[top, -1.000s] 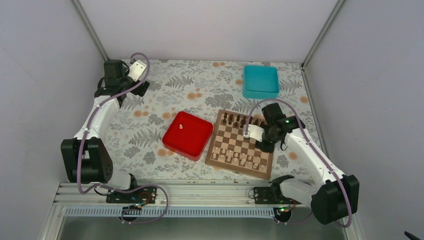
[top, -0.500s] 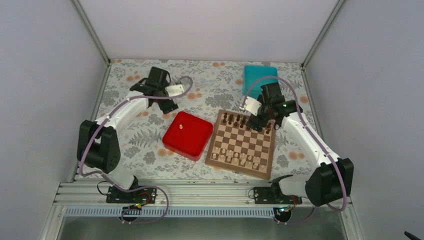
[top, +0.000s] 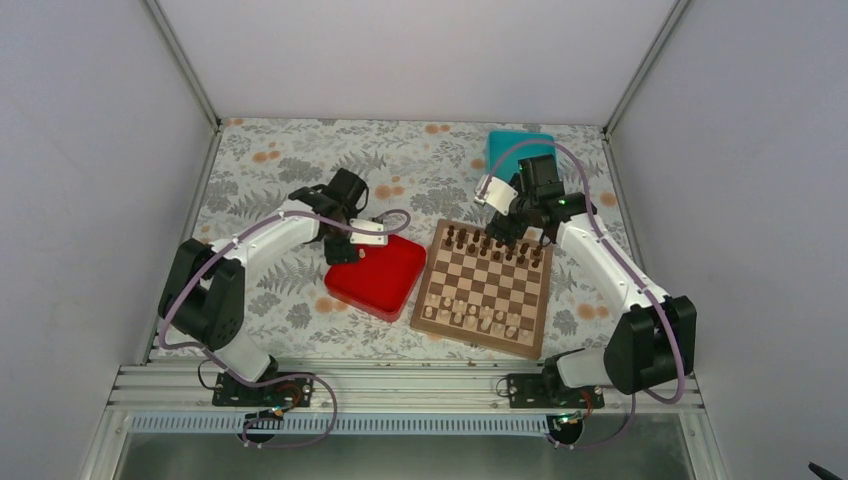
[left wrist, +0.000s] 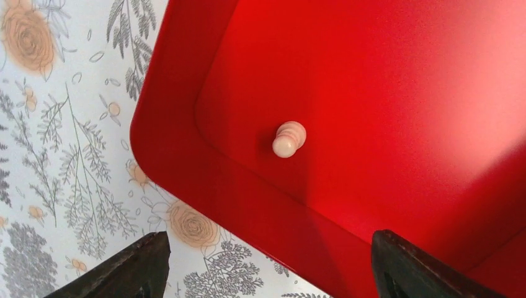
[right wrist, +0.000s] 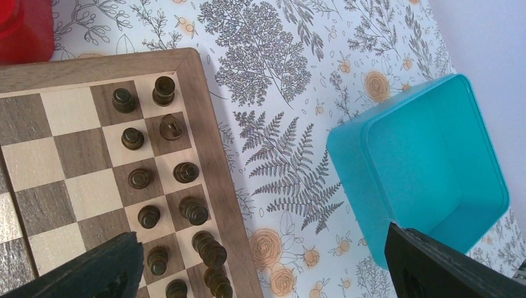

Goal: Set up the chess pieces on the board
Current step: Pick up the chess piece from the storage box.

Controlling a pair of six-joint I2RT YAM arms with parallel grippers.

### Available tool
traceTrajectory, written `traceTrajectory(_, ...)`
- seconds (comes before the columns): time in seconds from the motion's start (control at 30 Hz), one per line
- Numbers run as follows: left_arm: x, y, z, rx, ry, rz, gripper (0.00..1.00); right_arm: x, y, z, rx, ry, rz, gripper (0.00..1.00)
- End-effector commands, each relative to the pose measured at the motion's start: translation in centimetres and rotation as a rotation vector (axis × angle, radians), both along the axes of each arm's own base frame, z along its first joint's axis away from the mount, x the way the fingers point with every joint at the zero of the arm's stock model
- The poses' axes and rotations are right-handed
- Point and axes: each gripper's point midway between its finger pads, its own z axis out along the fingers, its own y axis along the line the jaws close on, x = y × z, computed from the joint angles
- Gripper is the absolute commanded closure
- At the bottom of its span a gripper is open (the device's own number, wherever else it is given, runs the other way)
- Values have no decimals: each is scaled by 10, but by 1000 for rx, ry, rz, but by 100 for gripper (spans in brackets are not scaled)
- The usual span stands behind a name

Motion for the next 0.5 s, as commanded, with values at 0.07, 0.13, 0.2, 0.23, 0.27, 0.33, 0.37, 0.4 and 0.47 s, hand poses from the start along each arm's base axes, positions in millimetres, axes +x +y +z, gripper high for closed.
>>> traceTrajectory(0.07, -5, -15, 1, -9, 52, -124, 22, 1, 1, 0, 19, -11, 12, 0)
traceTrajectory(0.13, -3, -19, 1, -13, 61, -145, 23, -1, 0, -3, 17, -2, 13, 0)
traceTrajectory(0.2, 0, -24, 1, -18, 70, -158, 24, -3, -2, -7, 10, 9, 18, 0)
traceTrajectory(0.23, 1, -25, -1, -20, 74, -165, 25, -4, -2, -8, 10, 10, 19, 0)
traceTrajectory(0.27, 2, -27, -3, -20, 80, -175, 27, -4, -2, -9, 10, 14, 19, 0)
traceTrajectory(0.33, 2, -29, -10, -13, 96, -187, 29, -5, -2, -11, 9, 21, 22, 0)
traceTrajectory(0.37, 2, -30, -13, -11, 104, -194, 30, -5, -3, -12, 8, 23, 22, 0)
traceTrajectory(0.4, 1, -30, -17, -7, 113, -199, 31, -5, -3, -12, 7, 25, 23, 0)
traceTrajectory(0.47, 1, -30, -22, 5, 120, -207, 32, -5, -5, -12, 4, 25, 21, 0)
